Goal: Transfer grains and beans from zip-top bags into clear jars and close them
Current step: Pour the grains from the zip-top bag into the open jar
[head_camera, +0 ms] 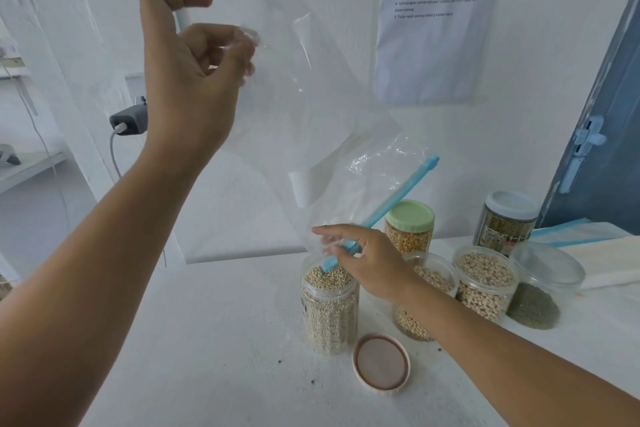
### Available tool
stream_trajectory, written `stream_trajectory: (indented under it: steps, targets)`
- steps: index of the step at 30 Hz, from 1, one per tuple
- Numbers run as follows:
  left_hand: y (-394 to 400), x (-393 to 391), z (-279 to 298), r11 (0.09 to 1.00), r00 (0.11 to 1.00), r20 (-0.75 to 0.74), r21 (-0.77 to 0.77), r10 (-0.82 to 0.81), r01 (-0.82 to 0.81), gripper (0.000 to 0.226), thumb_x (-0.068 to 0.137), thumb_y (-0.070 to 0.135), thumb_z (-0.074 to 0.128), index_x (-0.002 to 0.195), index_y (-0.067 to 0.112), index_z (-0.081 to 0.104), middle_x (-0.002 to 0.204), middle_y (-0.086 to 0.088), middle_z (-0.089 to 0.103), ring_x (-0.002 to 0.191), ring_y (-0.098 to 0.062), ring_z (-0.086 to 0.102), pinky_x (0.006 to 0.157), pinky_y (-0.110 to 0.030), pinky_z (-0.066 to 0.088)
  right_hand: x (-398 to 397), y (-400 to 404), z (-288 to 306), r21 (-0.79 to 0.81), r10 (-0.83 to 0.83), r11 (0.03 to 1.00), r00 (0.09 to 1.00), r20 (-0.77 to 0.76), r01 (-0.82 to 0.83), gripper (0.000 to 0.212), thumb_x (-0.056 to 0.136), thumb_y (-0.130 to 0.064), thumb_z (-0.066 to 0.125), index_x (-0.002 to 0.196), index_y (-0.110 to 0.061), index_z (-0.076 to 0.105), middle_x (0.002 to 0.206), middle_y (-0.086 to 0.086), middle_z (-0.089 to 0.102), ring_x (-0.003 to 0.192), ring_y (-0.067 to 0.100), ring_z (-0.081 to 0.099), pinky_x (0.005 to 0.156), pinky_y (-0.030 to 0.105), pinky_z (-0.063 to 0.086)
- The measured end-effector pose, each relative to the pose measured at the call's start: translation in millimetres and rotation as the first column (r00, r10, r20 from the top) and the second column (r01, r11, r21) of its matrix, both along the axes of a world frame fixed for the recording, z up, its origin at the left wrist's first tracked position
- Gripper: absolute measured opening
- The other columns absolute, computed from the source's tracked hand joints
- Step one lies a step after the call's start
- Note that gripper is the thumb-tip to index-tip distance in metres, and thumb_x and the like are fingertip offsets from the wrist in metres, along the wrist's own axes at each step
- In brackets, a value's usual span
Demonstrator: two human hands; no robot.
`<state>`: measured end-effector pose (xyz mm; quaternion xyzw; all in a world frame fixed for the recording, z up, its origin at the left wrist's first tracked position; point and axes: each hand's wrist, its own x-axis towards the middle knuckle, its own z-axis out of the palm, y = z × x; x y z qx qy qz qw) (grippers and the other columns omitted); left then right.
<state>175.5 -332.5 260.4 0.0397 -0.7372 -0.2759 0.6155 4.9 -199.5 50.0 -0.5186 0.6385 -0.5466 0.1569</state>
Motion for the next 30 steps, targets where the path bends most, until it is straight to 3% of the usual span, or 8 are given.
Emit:
stream_trajectory:
  steps: [4,11,16,19,23,25,28,30]
  targets:
    - [-1.2,0.0,-5.9,1.0,1.0,0.019,0.02,0.019,-0.019,0.04,0.098,0.01,0.068,0.122,0.015,0.037,0.094,0.0,0.074,0.08,-0.024,0.072,0.081,-0.046,0.062,-2.1,-0.6,-2.7,0.011,-0.01,1.0,1.0,0.016,0.01,0.037,0.097,-0.008,0.07,0.12,-0.036,0.075,0.104,-0.005,0.076,0.101,0.009,0.074,0.089,0.024,0.06]
    - [-0.8,-2.3,-4.4,0.999,1.0,0.001,0.024,0.021,-0.021,0.039,0.098,0.013,0.069,0.121,0.013,0.037,0.094,-0.001,0.075,0.078,-0.023,0.072,0.079,-0.043,0.062,-3.2,-5.6,-3.2,-0.069,-0.101,0.992,0.995,0.016,0.101,0.035,0.087,-0.021,0.084,0.114,-0.042,0.076,0.094,-0.006,0.077,0.087,0.012,0.074,0.085,0.028,0.062]
    - [-0.4,-2.8,0.4,1.0,1.0,-0.022,-0.008,0.018,-0.018,0.037,0.099,0.008,0.066,0.122,0.011,0.036,0.096,0.0,0.074,0.079,-0.017,0.072,0.078,-0.031,0.059,-3.0,-8.8,2.9,-0.07,-0.042,0.996,0.997,0.067,0.047,0.043,0.094,-0.014,0.076,0.126,-0.042,0.07,0.105,-0.009,0.076,0.096,0.011,0.073,0.085,0.022,0.059]
    - [-0.5,-2.6,0.8,1.0,1.0,-0.025,-0.01,0.013,-0.013,0.038,0.099,0.009,0.066,0.122,0.012,0.036,0.098,-0.001,0.075,0.079,-0.018,0.072,0.079,-0.031,0.059,-2.1,-9.0,3.1,-0.068,-0.026,0.997,0.996,0.091,0.032,0.039,0.093,-0.011,0.076,0.123,-0.036,0.073,0.101,-0.007,0.078,0.101,0.011,0.072,0.094,0.024,0.058]
    - [-0.4,-3.4,-2.4,1.0,1.0,-0.018,-0.011,0.012,-0.012,0.038,0.099,0.011,0.067,0.122,0.011,0.036,0.097,-0.001,0.075,0.08,-0.019,0.072,0.079,-0.033,0.06,1.0,-11.0,1.8,-0.111,-0.06,0.991,0.99,0.131,0.074,0.039,0.085,-0.017,0.085,0.119,-0.035,0.075,0.094,-0.002,0.078,0.093,0.014,0.074,0.093,0.033,0.061]
    - [-0.2,-3.0,-1.8,1.0,1.0,-0.028,-0.009,0.013,-0.013,0.038,0.099,0.009,0.066,0.122,0.011,0.036,0.097,-0.002,0.075,0.08,-0.019,0.072,0.079,-0.033,0.06,1.7,-10.7,0.5,-0.128,-0.046,0.99,0.994,0.097,0.059,0.042,0.088,-0.021,0.083,0.125,-0.038,0.072,0.1,-0.007,0.074,0.097,0.013,0.072,0.092,0.029,0.06]
    - [-0.7,-0.5,2.9,1.0,0.999,-0.047,-0.005,0.016,-0.016,0.036,0.098,0.007,0.065,0.121,0.012,0.037,0.098,-0.005,0.075,0.079,-0.019,0.071,0.079,-0.033,0.06,2.1,-7.2,-2.1,-0.113,0.014,0.993,1.0,0.002,-0.014,0.035,0.096,-0.025,0.074,0.126,-0.043,0.072,0.12,-0.017,0.065,0.118,0.007,0.061,0.102,0.022,0.052]
    - [-1.9,1.3,6.2,1.0,0.998,-0.055,-0.008,0.024,-0.025,0.036,0.098,0.007,0.064,0.121,0.012,0.037,0.096,-0.004,0.075,0.078,-0.019,0.071,0.078,-0.033,0.059,-0.4,-5.1,-3.1,-0.123,-0.012,0.992,1.0,-0.023,0.009,0.03,0.096,-0.019,0.073,0.118,-0.039,0.077,0.114,-0.019,0.067,0.115,0.007,0.062,0.1,0.021,0.053]
